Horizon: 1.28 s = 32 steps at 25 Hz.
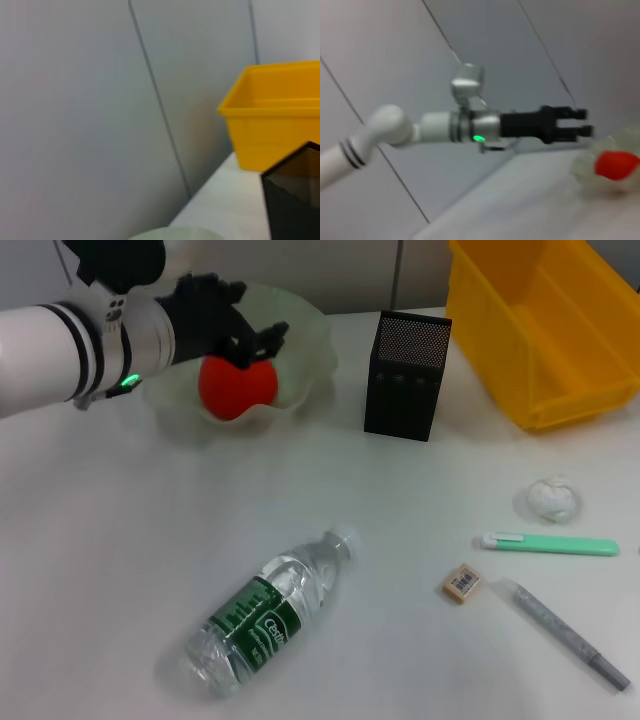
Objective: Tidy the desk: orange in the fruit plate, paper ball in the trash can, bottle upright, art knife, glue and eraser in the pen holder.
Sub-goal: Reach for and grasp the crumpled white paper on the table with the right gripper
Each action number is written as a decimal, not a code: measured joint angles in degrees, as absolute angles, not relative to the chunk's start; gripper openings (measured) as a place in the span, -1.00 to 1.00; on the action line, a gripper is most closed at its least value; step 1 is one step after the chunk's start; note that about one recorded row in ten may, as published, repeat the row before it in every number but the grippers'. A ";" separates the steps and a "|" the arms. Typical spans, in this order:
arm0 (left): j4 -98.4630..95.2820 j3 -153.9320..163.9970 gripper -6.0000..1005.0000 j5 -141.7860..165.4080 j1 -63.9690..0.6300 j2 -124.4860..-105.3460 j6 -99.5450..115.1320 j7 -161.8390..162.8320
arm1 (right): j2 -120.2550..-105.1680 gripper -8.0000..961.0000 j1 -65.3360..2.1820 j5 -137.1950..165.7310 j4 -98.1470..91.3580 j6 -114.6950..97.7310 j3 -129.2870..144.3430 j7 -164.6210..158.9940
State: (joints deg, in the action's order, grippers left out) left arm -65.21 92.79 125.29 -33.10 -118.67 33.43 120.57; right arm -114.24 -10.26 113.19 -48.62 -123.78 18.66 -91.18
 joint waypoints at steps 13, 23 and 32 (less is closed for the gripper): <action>-75.42 93.18 0.30 124.94 -24.29 -118.82 37.75 120.66 | -111.96 -0.16 -19.46 114.94 -72.67 -124.78 19.97 -125.21; -76.98 93.00 0.30 121.83 -21.41 -118.66 37.96 120.10 | -109.41 0.28 -25.57 119.36 -78.60 -124.84 25.31 -143.12; -76.37 93.15 0.30 121.48 -21.39 -118.82 37.54 120.05 | -108.54 0.41 -30.58 138.49 -81.55 -124.86 32.86 -146.59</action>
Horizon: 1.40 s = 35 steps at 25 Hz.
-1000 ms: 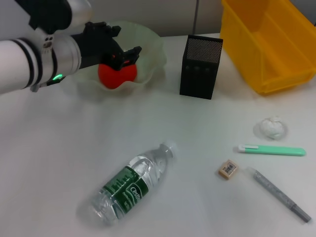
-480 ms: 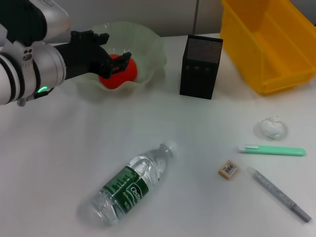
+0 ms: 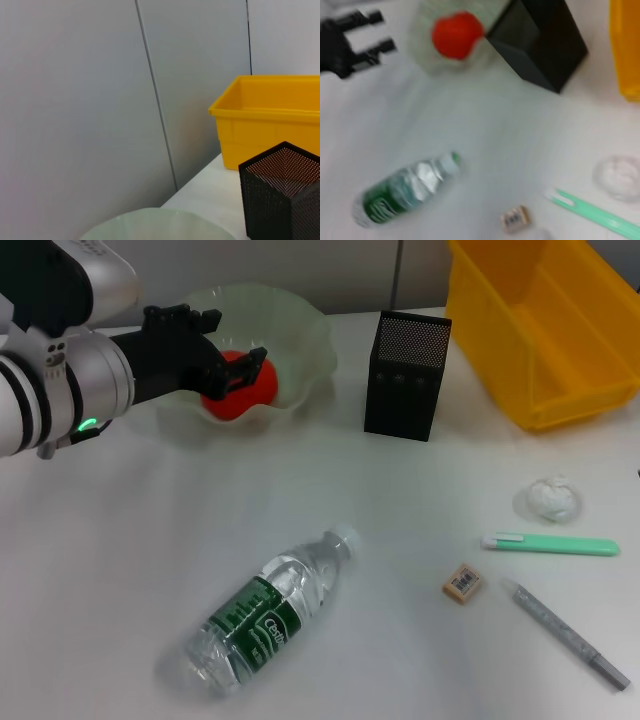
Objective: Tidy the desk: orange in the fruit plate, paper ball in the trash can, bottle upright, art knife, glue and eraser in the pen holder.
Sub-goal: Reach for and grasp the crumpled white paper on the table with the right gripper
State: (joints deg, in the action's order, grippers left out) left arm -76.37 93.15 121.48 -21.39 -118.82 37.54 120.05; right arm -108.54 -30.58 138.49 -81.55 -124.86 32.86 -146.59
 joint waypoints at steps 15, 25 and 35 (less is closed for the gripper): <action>-72.06 92.94 0.30 118.22 -23.08 -118.71 37.43 119.82 | -107.43 0.39 -37.09 152.50 -76.42 -116.31 38.69 -143.29; -71.24 92.60 0.30 117.86 -22.94 -118.65 37.44 119.63 | -106.94 0.38 -41.04 155.33 -62.15 -103.80 44.53 -140.32; -70.79 92.83 0.30 117.59 -23.16 -118.79 37.45 119.18 | -107.11 0.37 -43.52 155.51 -52.40 -97.05 45.45 -137.33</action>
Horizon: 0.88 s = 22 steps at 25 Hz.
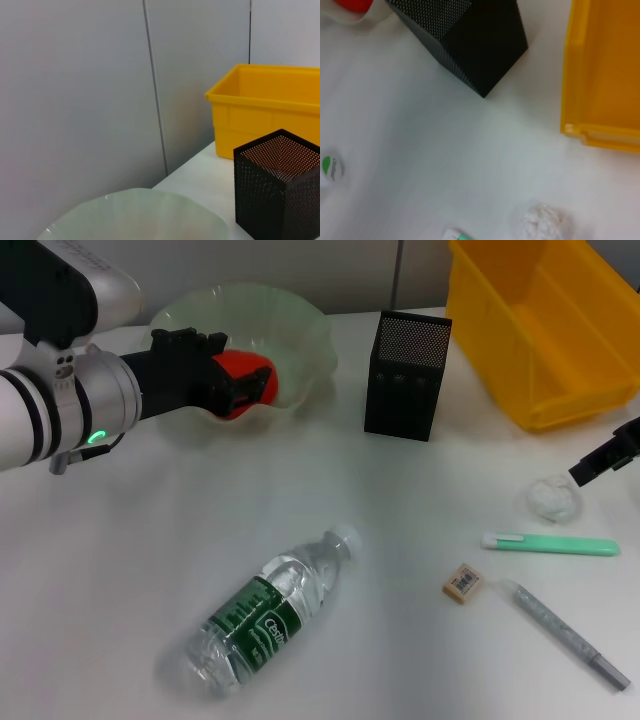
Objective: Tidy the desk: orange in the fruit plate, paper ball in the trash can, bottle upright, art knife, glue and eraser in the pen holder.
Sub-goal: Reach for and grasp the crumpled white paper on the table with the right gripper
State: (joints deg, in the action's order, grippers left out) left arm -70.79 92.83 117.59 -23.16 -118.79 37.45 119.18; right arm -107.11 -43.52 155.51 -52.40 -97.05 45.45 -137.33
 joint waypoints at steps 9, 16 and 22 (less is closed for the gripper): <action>-69.71 92.82 0.30 117.22 -23.56 -118.74 37.41 119.11 | -107.31 0.36 -43.82 155.63 -51.38 -95.79 48.33 -137.31; -69.53 92.96 0.30 117.21 -23.29 -118.74 37.37 119.09 | -107.75 0.35 -44.36 156.44 -49.50 -94.09 49.67 -137.32; -69.52 93.11 0.30 117.07 -22.94 -118.74 37.35 119.09 | -107.86 0.35 -44.47 157.00 -49.31 -93.79 50.39 -137.19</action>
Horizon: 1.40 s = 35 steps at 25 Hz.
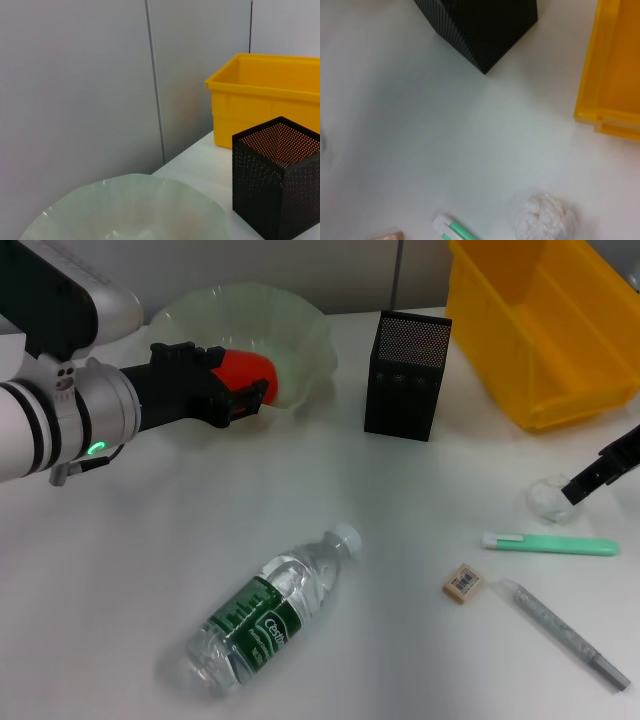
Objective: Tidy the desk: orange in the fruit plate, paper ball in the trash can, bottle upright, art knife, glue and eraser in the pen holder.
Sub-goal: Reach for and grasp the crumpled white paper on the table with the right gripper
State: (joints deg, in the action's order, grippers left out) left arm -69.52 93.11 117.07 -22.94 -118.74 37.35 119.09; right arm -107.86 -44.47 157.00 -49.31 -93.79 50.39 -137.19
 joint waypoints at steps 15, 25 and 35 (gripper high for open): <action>-69.14 93.83 0.30 117.06 -22.70 -118.83 37.35 119.09 | -107.94 0.33 -44.47 157.07 -47.02 -91.50 50.73 -136.62; -68.73 93.87 0.31 116.99 -22.58 -118.83 37.36 119.09 | -108.57 0.32 -44.19 156.98 -46.64 -89.27 51.47 -135.53; -68.12 93.87 0.31 116.49 -22.58 -118.74 37.35 119.06 | -108.88 0.31 -43.95 156.54 -46.44 -88.43 51.09 -134.68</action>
